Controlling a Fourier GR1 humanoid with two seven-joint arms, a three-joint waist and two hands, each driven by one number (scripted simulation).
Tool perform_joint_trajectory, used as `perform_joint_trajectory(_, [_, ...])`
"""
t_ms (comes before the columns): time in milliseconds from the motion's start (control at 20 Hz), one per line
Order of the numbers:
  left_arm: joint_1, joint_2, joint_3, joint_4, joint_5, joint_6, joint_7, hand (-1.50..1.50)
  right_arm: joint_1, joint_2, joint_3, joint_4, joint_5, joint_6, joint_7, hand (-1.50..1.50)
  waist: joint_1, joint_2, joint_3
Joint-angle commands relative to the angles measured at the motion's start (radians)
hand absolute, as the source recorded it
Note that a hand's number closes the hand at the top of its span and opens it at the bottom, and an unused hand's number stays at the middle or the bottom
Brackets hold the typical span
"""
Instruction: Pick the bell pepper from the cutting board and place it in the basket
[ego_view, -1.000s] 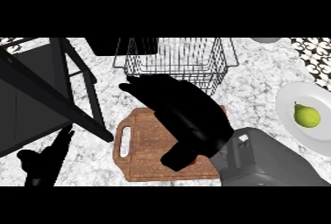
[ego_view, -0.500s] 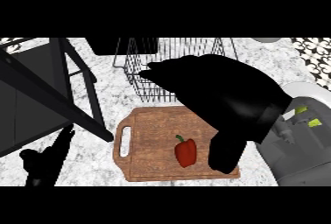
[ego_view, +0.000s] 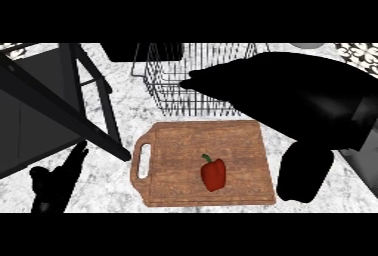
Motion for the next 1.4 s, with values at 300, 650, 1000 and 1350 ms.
perform_joint_trajectory(300, [0.02,-0.023,-0.012,0.041,-0.012,-0.015,0.054,0.0,0.099,0.042,0.074,-0.06,0.061,-0.061,0.098,-1.5,0.022,0.015,-0.008])
perform_joint_trajectory(650, [-0.037,-0.042,0.021,0.082,-0.011,-0.011,0.082,0.0,0.229,0.083,0.136,-0.122,0.209,-0.102,0.063,-1.5,0.015,0.017,-0.008])
perform_joint_trajectory(1000, [0.003,-0.057,-0.005,0.065,-0.046,-0.013,0.073,0.0,0.336,0.115,0.243,-0.051,0.403,-0.104,-0.03,-1.5,0.022,0.018,-0.008])
perform_joint_trajectory(1350, [0.052,-0.04,0.028,0.058,-0.033,-0.072,0.025,0.0,0.418,0.196,0.291,0.005,0.579,-0.158,-0.112,-1.5,0.031,0.017,-0.008])
